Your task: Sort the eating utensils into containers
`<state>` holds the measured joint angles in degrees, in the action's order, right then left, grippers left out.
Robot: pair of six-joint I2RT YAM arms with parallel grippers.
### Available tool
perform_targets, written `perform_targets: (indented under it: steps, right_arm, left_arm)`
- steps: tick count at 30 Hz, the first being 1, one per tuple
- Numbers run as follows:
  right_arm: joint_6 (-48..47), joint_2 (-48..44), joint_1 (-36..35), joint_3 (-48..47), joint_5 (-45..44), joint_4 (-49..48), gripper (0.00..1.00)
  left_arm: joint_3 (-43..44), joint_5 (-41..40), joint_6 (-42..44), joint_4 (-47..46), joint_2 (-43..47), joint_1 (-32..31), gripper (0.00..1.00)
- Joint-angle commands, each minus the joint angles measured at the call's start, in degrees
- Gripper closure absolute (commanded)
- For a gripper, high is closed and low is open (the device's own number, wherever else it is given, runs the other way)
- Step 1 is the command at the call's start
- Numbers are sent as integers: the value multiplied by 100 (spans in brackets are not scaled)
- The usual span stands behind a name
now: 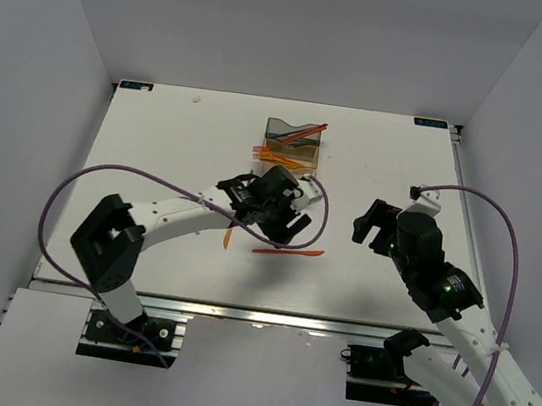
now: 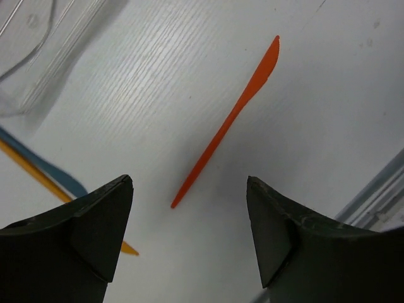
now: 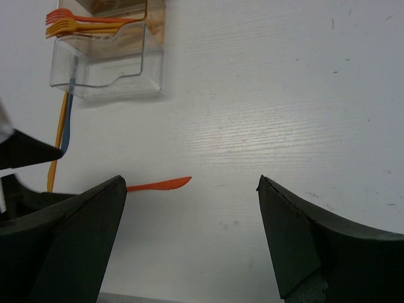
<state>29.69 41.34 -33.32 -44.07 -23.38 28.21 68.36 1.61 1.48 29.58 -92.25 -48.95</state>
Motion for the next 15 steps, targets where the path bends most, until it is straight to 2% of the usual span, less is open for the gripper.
perform_targets:
  steps: [1, 3, 7, 12, 15]
  right_arm:
    - [-156, -161, 19, -40, 289, 203, 11]
    - [-314, -267, 27, -5, 395, 220, 11]
    - [-420, -407, 19, 57, 631, 203, 11]
    - [-508, -592, 27, 127, 773, 36, 11]
    - [-570, -610, 19, 101, 721, 27, 11]
  left_arm:
    - [319, 191, 608, 162, -486, -114, 19]
    - [223, 165, 740, 83, -627, -167, 25]
    - [99, -81, 863, -75, -1022, -176, 27]
    - [187, 68, 855, -102, -1322, -168, 34]
    - [99, 103, 802, -111, -1419, -203, 45]
